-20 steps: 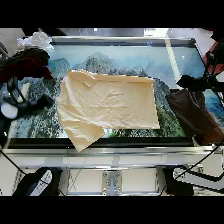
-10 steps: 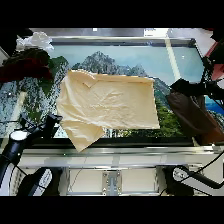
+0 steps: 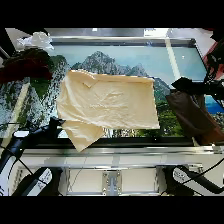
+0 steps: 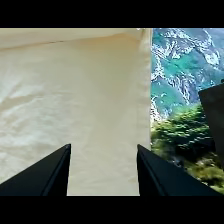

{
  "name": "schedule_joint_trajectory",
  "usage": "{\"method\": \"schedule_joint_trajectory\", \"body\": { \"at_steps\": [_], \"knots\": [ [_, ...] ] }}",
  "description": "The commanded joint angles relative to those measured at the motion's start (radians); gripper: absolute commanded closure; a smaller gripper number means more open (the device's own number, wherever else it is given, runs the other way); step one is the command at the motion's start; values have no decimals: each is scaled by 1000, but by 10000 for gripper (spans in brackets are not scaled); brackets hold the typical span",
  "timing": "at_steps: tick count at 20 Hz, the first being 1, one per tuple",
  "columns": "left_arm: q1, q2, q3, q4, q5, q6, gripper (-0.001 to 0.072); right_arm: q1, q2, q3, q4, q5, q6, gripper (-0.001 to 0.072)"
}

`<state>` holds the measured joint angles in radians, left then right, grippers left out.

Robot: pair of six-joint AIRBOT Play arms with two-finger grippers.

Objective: Fold the shirts.

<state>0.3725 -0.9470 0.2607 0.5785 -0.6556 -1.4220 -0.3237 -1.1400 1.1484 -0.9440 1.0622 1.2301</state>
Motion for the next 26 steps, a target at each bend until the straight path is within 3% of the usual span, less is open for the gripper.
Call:
{"method": "schedule_joint_trajectory", "body": {
  "at_steps": [1,3,4,6,9,13,17,23,26],
  "knots": [
    [1,-18,5,-76,37,69,499,-1,10,0,26,25,1,226],
    [1,-18,5,-108,35,107,671,-1,10,-1,23,69,14,227],
    [1,-18,10,-126,33,124,693,0,10,-5,14,108,34,226],
    [1,-18,33,-145,29,140,693,-1,11,-58,-30,198,64,228],
    [1,-18,96,-144,-10,174,693,-20,52,-270,-159,200,169,235],
    [1,-18,161,-136,-50,193,693,-127,171,-611,36,108,137,234],
    [1,-18,170,-133,-62,201,693,-225,187,-798,204,8,130,234],
    [1,-18,170,-133,-76,217,693,-225,176,-927,401,-154,68,239],
    [1,-18,170,-133,-77,219,693,-221,159,-937,445,-223,49,286]
  ]
}}
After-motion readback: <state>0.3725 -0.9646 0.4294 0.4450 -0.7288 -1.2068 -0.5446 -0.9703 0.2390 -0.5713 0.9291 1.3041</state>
